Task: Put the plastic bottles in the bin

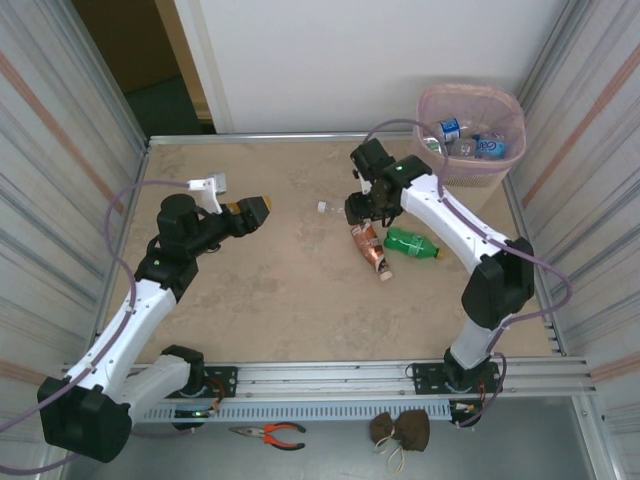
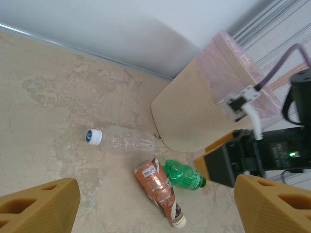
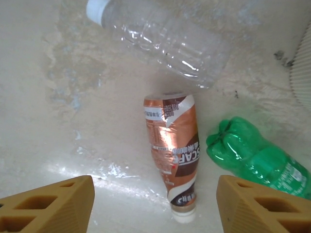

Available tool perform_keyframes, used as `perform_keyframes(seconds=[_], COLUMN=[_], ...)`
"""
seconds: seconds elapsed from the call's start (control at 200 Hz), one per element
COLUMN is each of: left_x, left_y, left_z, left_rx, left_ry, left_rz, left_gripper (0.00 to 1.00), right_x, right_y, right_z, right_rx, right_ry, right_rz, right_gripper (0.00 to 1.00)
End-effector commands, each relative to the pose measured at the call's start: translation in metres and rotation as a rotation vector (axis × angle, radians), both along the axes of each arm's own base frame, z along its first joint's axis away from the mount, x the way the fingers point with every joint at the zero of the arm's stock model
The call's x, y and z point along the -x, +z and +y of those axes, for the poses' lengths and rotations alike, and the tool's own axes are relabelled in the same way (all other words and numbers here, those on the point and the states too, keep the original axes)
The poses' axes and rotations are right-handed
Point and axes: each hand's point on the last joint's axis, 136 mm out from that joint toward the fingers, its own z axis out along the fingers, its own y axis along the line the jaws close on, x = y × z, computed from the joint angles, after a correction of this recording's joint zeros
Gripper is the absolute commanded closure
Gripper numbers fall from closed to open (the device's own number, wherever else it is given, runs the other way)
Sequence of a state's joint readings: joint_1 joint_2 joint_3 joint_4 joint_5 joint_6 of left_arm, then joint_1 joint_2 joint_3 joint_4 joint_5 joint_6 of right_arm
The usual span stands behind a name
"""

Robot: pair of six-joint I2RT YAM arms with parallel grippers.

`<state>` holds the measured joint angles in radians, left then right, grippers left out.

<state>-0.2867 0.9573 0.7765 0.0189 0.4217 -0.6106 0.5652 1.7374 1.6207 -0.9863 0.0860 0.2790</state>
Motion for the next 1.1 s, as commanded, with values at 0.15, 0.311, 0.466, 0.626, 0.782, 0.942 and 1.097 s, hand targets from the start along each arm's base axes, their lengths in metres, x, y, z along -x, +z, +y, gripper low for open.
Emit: perform_keyframes(seconds=[0.15,0.311,0.466,0.626,0.782,0.942,1.097], left_x=[0.001,0.0,-0.002,-0.003,-0.003,-0.003,-0.003], left_y=[0.004,0.004,0.003,0.003,0.002,0.002,0.003], left_z=[0.004,0.003,0.003,0.002,0.002,0.002,0.003], left_rx=[0.004,0.008,0.013,0.015,0.016,0.014,0.013], left_ry=[0.009,0.007,0.008,0.007,0.005,0.009,0.01], left_rz=[-0.007,-0.004,0.0,0.002,0.003,0.002,0.001], left_gripper=[0.17,0.17,0.17,0.17,0.17,0.17,0.17], right_x=[-0.013,-0.023,-0.03,-0.035,-0.037,-0.037,-0.037], right_y=[-0.062,-0.086,-0.103,-0.118,-0.13,-0.136,-0.13], right_z=[0.002,-0.008,-0.008,-0.003,0.0,0.0,0.002], right_rx=[0.067,0.123,0.125,0.122,0.118,0.124,0.118], right_ry=[-0.015,-0.039,-0.035,-0.021,-0.011,-0.011,-0.007], right_rz=[0.049,0.064,0.084,0.111,0.143,0.156,0.15], right_gripper=[0.26,0.22,0.2,0.22,0.24,0.28,0.33])
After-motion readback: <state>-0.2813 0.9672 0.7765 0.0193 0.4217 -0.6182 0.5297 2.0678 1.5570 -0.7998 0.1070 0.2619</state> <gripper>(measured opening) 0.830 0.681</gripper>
